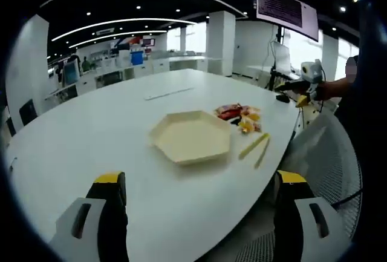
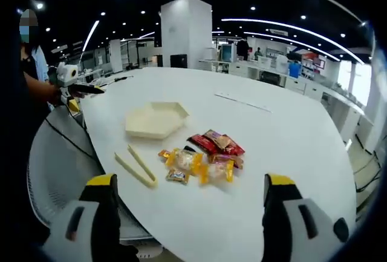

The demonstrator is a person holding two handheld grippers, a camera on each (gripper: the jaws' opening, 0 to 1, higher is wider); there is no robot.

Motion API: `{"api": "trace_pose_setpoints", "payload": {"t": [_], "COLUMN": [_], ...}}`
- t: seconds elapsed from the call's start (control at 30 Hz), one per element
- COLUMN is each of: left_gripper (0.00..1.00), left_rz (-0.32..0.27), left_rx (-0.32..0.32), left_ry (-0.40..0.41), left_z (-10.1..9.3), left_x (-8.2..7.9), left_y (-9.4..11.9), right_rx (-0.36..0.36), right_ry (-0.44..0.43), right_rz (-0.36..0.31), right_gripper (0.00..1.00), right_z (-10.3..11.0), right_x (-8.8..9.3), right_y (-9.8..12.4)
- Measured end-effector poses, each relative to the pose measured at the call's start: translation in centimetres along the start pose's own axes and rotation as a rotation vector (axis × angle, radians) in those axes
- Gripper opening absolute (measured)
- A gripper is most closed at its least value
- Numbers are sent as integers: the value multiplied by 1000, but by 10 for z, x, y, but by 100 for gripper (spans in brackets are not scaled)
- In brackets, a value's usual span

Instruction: Place the target food into the container with the food tongs after gripping and lifting it, then release it inside without dropping or visibly crushing the food.

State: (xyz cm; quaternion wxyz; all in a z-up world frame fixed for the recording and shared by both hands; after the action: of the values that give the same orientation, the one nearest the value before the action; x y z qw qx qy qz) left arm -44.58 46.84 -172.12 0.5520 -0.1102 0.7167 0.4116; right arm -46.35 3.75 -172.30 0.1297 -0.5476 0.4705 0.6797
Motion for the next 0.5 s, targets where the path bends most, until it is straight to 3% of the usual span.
{"api": "trace_pose_setpoints", "payload": {"t": [0.1, 0.23, 0.5], "left_gripper": [99, 99, 98], "left_rz": [8, 23, 27], "left_rx": [13, 57, 153], "left_ry": [-1, -68, -189], "left_z": [-3, -14, -35], "left_x": [-1, -8, -34], "left_y": [-2, -10, -34], "right_rx": [1, 2, -7], "right_ry": [0, -7, -6], "right_rz": [2, -1, 1], "right_gripper": [100, 100, 99], "right_z": [0, 0, 4], "right_x": [1, 0, 1], "right_y": [0, 1, 1]}}
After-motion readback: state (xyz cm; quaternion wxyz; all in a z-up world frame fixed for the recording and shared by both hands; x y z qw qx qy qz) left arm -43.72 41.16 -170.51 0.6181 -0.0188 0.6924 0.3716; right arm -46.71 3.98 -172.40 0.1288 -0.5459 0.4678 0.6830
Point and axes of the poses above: the point that each gripper's makers call its tool centre point, and the gripper's own axes: y roughly backward along the fingers, z roughly to its left, x roughly out of its underside, the point moved 4 cm from there along y, roughly backward along the fingers, and after that the axes turned 1 degree about y, right-handed, at the moved point
